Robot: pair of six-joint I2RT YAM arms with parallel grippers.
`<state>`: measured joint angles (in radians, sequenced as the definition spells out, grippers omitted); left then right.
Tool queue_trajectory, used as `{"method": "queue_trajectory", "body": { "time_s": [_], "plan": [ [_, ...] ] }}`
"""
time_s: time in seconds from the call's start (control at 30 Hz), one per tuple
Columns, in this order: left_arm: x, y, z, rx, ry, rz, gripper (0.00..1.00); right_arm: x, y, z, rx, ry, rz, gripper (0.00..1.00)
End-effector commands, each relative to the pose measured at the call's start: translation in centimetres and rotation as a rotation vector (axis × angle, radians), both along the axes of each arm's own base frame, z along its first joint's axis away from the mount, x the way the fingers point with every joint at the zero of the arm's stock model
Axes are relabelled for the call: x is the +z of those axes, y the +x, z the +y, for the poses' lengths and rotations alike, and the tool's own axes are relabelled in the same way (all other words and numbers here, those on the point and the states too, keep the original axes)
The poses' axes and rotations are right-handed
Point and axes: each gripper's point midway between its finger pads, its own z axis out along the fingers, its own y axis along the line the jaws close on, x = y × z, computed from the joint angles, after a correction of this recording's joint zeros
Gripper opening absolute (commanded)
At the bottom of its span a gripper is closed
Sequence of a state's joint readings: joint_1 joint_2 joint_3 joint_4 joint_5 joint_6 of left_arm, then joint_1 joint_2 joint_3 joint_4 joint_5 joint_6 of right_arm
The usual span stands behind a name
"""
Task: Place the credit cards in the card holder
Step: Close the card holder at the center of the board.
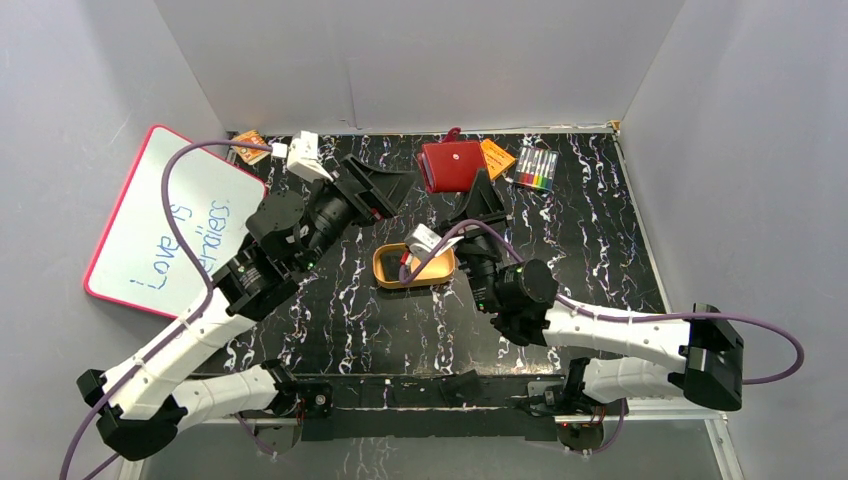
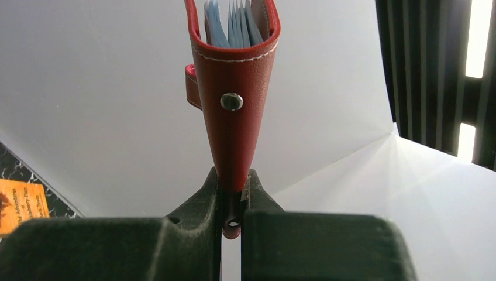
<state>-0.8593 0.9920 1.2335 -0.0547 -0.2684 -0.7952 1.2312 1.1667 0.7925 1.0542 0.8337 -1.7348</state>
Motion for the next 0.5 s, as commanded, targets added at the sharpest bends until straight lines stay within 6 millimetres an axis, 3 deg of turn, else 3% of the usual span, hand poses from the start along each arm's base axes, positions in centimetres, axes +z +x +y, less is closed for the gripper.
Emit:
{"method": "queue_trajectory", "body": {
  "time_s": [0.0,0.27,0.47],
  "plan": [
    [1.9,-1.4,-0.7,-0.089,-0.107,-0.08,0.92,3.6,-1.8,-1.5,-0.003,0.112,-0.116,0.0],
    [2.9,-2.4,-0.8,-0.134,-0.174,-0.135,0.93,3.7,-1.6,-0.9,-0.013,0.113,-0.094,0.0],
    [3.1,-2.7,1.3,-0.068,-0.196,-0.156,0.93,3.5,-1.0,-1.2,-0.036,0.127,-0.013,0.0]
  ]
}}
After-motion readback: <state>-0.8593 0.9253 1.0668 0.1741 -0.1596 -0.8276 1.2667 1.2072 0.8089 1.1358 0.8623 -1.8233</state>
